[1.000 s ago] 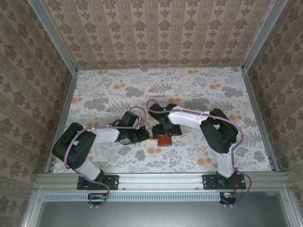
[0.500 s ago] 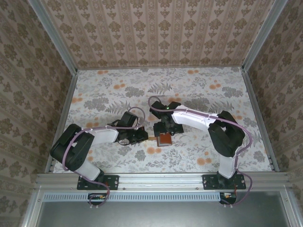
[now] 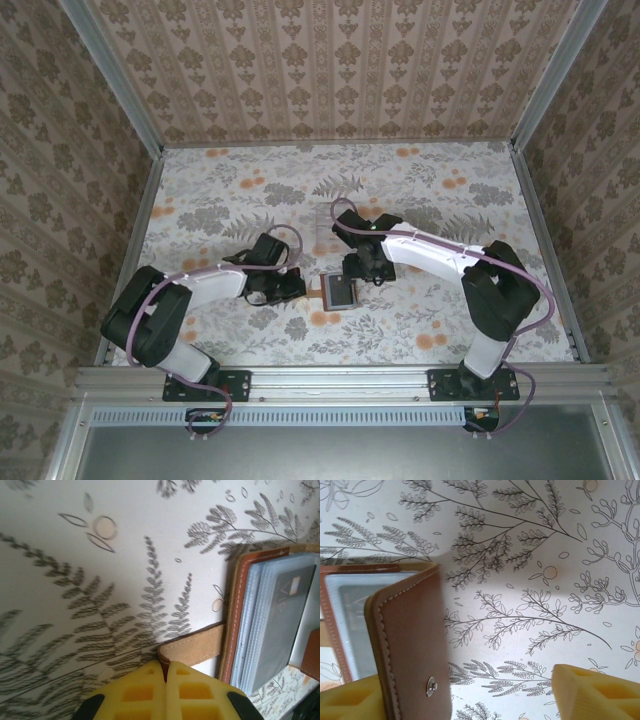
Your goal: Take the credit cards out of the card holder
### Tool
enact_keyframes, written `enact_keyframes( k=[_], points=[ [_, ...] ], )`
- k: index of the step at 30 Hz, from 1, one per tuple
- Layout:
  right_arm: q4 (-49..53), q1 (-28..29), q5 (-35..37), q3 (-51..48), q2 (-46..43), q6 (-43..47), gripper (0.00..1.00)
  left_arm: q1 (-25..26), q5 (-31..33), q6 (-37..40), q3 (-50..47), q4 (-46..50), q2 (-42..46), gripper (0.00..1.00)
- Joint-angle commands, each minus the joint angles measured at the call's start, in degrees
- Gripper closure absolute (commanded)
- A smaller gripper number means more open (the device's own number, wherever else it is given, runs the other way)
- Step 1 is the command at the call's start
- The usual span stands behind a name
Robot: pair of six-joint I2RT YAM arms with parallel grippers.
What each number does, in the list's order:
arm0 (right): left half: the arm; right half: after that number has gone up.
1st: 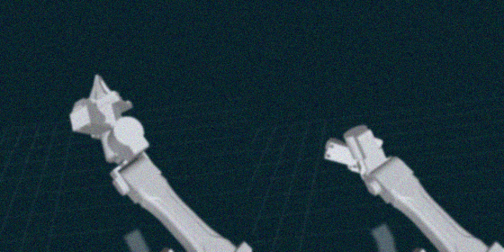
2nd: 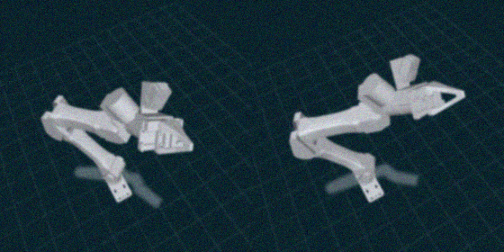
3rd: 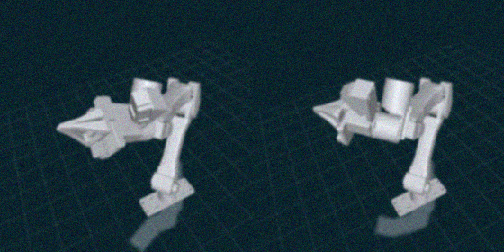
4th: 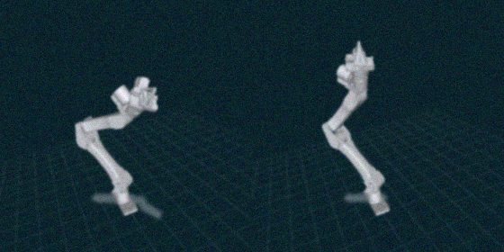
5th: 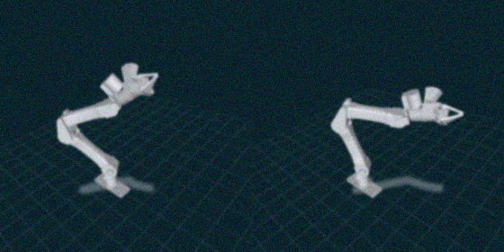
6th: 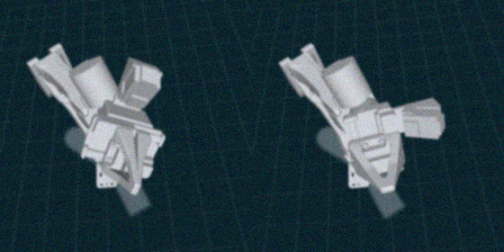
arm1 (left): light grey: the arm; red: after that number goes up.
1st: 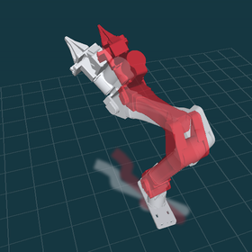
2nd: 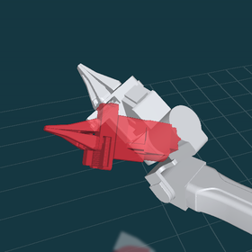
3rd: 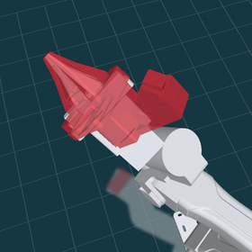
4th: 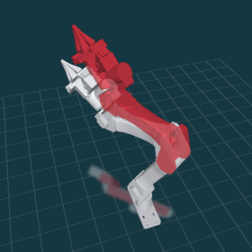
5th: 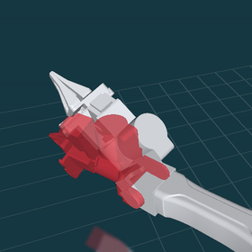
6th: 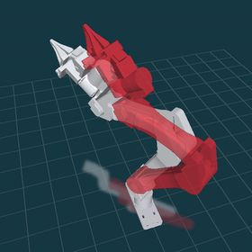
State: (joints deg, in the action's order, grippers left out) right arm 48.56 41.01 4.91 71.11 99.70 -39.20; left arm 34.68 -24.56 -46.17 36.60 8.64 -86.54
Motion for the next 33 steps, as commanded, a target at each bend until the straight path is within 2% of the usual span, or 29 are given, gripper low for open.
enact_keyframes(
  k=[1, 10, 16, 23, 33],
  points=[
    [-2.0, -0.9, -1.8, -1.7, -1.4, 0.5, 0.3, -1.6, 4.0, 4.1, 1.6, 8.6, 0.6, 0.93],
    [-3.9, -2.0, -0.1, -1.7, 2.5, 2.3, 0.3, -6.6, 4.6, 9.4, 4.3, 14.5, 0.6, 0.93],
    [-3.5, -1.9, 4.7, -0.6, 5.5, 3.6, 0.24, -10.1, 4.9, 11.0, 4.6, 14.8, -0.9, 0.93],
    [-4.6, -1.9, 6.5, -2.5, 7.3, 4.2, 0.15, -10.6, 5.4, 11.8, 5.0, 15.1, -3.1, 0.93],
    [-5.2, -1.9, 6.5, -4.7, 7.3, 4.1, 0.17, -10.6, 7.1, 13.3, 5.7, 17.3, -3.9, 0.9]
  ],
)
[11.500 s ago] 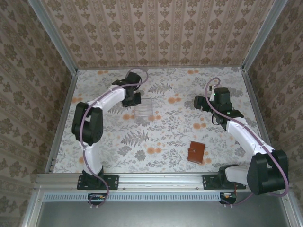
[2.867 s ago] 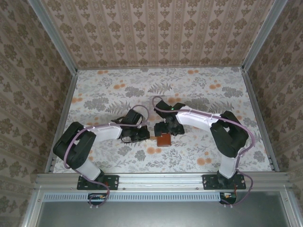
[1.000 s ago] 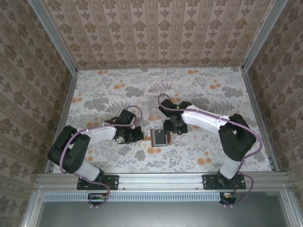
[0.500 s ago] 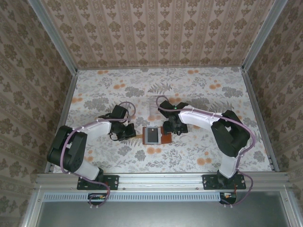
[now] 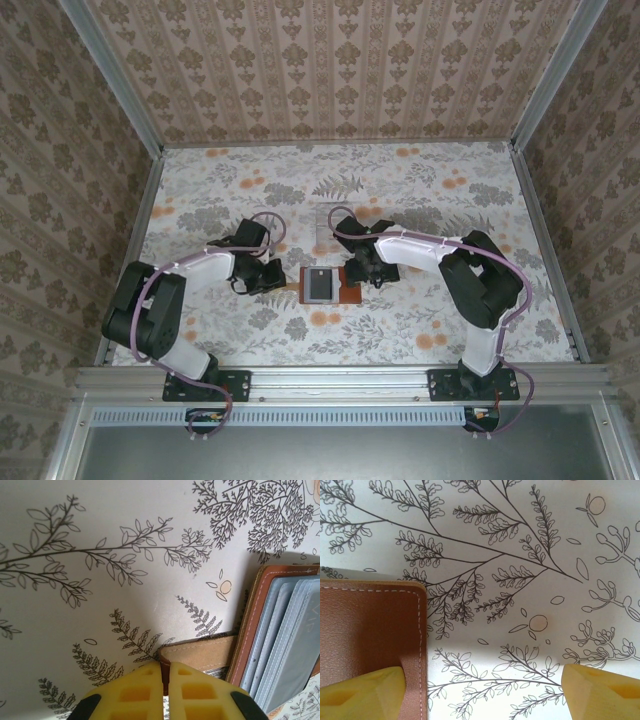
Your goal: Take the credit cards out of the card holder
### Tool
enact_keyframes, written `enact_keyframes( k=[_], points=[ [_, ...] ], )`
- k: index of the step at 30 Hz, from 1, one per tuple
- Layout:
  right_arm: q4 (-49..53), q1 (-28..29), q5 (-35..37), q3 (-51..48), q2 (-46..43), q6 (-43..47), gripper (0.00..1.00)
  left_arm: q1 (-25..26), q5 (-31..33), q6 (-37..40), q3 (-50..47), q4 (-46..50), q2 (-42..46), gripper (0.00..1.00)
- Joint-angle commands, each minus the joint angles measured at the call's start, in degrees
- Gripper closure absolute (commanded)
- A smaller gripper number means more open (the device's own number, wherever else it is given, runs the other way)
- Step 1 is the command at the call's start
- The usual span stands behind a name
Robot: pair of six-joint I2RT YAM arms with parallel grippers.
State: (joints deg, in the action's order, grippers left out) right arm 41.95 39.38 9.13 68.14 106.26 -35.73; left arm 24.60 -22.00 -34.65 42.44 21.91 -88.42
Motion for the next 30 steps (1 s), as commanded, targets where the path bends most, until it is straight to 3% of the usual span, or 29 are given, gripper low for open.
enact_keyframes(
  k=[1, 11, 18, 24, 30],
  points=[
    [1.4, -0.2, 1.9, -1.7, 0.2, 0.7, 0.17, -0.4, 4.7, 1.8, 0.1, 4.3, -1.7, 0.9],
    [2.0, -0.2, -1.0, -0.5, -3.1, 0.7, 0.18, 1.1, 6.3, -0.2, 3.8, 7.5, 5.4, 0.8],
    [2.6, -0.1, -1.3, -0.2, -3.5, 0.9, 0.18, 5.7, 7.3, -2.5, 7.4, 9.0, 8.2, 0.78],
    [2.1, -0.1, -2.0, -0.4, -4.4, 0.8, 0.19, 9.4, 5.0, -5.0, 9.5, 5.5, 4.3, 0.78],
    [1.7, -0.1, -2.6, -0.5, -4.8, 1.2, 0.2, 10.9, 3.2, -6.6, 9.1, 0.1, -1.0, 0.73]
  ],
)
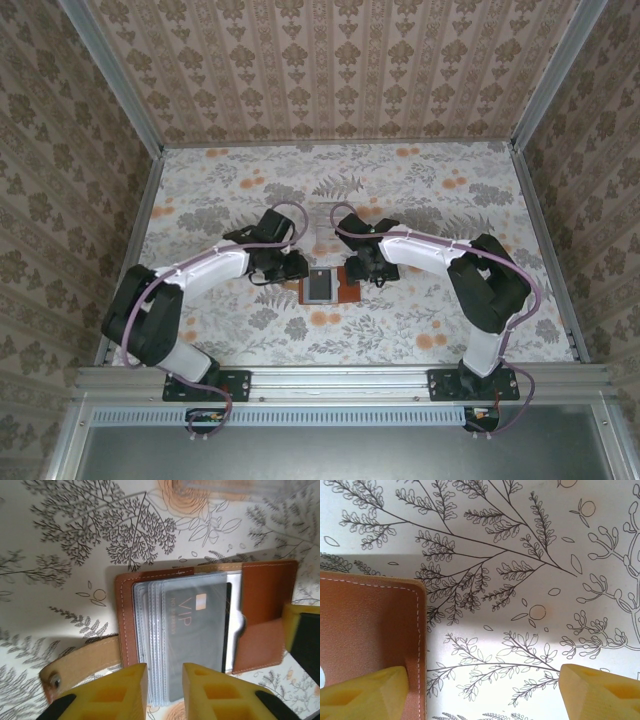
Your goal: Take the credit cards out of the card holder
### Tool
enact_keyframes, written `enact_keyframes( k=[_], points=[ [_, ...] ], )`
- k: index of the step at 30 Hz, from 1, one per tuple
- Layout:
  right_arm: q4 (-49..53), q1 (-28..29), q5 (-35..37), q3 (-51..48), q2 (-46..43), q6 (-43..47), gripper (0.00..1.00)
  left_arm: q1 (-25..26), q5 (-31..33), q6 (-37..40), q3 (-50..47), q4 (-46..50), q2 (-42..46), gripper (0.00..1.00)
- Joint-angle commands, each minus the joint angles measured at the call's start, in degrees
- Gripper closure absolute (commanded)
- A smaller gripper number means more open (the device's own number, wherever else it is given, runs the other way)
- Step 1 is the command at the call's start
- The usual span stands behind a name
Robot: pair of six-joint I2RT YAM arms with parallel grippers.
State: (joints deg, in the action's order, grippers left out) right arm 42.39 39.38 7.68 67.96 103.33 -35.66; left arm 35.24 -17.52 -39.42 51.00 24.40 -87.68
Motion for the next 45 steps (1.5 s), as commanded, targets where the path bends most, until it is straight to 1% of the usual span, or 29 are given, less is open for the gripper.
enact_keyframes(
  k=[1, 9, 15, 20, 23, 28, 33, 35, 36, 38, 42, 45],
  points=[
    [1.3, -0.1, -1.1, -0.3, -2.0, 1.2, 0.2, 0.3, -1.4, -1.9, 0.5, -2.9, -2.5, 0.72],
    [2.1, -0.1, -1.1, 0.1, -3.7, 1.1, 0.2, 0.5, -2.0, -1.9, -0.5, -5.0, -5.5, 0.71],
    [3.0, 0.0, -1.4, 1.2, -5.0, 1.1, 0.21, 0.4, -2.5, -2.2, -2.1, -6.8, -7.0, 0.68],
    [3.4, 0.0, -3.4, 2.6, -6.8, 0.8, 0.23, 0.4, -2.6, -2.0, -2.9, -7.3, -7.5, 0.68],
    [3.0, 0.0, -5.7, 3.5, -7.8, 0.2, 0.27, 0.4, -2.4, -2.0, -3.1, -7.3, -7.6, 0.7],
    [-0.3, 0.5, -12.5, 4.0, -9.9, -2.0, 0.34, 0.4, -2.3, -1.9, -3.3, -7.2, -7.7, 0.73],
    [-8.6, 0.9, -21.8, 1.9, -11.2, -5.5, 0.45, 0.4, -2.2, -1.9, -3.5, -6.9, -7.6, 0.75],
    [-11.2, 0.9, -24.7, 0.9, -10.3, -7.1, 0.51, 0.4, -2.2, -1.9, -3.5, -6.9, -7.5, 0.75],
    [-11.4, 0.9, -25.7, 0.6, -9.5, -7.5, 0.51, 0.4, -2.2, -1.9, -3.5, -7.0, -7.6, 0.76],
    [-11.4, 0.9, -26.1, 0.5, -7.6, -7.8, 0.53, 0.4, -2.1, -1.7, -3.5, -6.9, -7.5, 0.76],
    [-11.2, 0.6, -23.9, -0.9, -5.0, -7.3, 0.54, 0.4, -1.9, -1.8, -3.2, -6.2, -7.0, 0.76],
    [-11.4, -0.1, -23.7, -2.4, -3.2, -7.1, 0.56, 0.4, -1.7, -1.9, -3.0, -5.9, -5.8, 0.76]
  ],
)
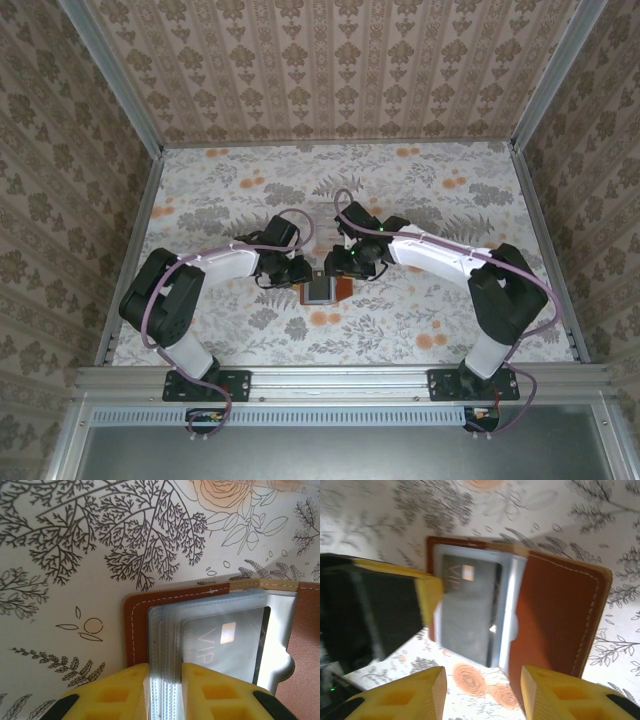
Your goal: Take the credit cards out of the card holder
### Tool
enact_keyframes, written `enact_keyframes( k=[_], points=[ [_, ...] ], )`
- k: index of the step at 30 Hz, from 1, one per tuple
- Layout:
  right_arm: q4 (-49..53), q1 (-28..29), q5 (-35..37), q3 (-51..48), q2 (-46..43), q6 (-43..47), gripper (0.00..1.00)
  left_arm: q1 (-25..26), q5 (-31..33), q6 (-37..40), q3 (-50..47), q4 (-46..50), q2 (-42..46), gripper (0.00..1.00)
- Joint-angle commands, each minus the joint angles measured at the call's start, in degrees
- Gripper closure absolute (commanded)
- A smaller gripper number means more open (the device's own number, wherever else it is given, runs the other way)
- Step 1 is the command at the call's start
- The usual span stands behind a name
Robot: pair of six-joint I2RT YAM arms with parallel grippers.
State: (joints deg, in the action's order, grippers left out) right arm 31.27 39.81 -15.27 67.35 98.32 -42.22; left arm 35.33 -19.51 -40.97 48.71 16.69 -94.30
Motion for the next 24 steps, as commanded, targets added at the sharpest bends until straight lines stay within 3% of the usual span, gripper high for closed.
enact_keyframes(
  k=[1, 15, 24],
  points=[
    [-2.0, -0.7, -0.7, -2.4, 2.2, -0.6, 0.56, 0.4, 0.3, -0.3, -0.5, 2.2, 1.3, 0.76],
    [-5.2, -1.9, -1.2, -5.3, 5.1, -0.6, 0.63, 3.5, 0.8, -0.4, 2.9, 4.8, 1.6, 0.67],
    [-7.4, -2.2, -3.2, -6.1, 4.0, -1.4, 0.68, 4.6, 4.9, 1.2, 3.9, 8.4, -2.2, 0.69]
  ],
)
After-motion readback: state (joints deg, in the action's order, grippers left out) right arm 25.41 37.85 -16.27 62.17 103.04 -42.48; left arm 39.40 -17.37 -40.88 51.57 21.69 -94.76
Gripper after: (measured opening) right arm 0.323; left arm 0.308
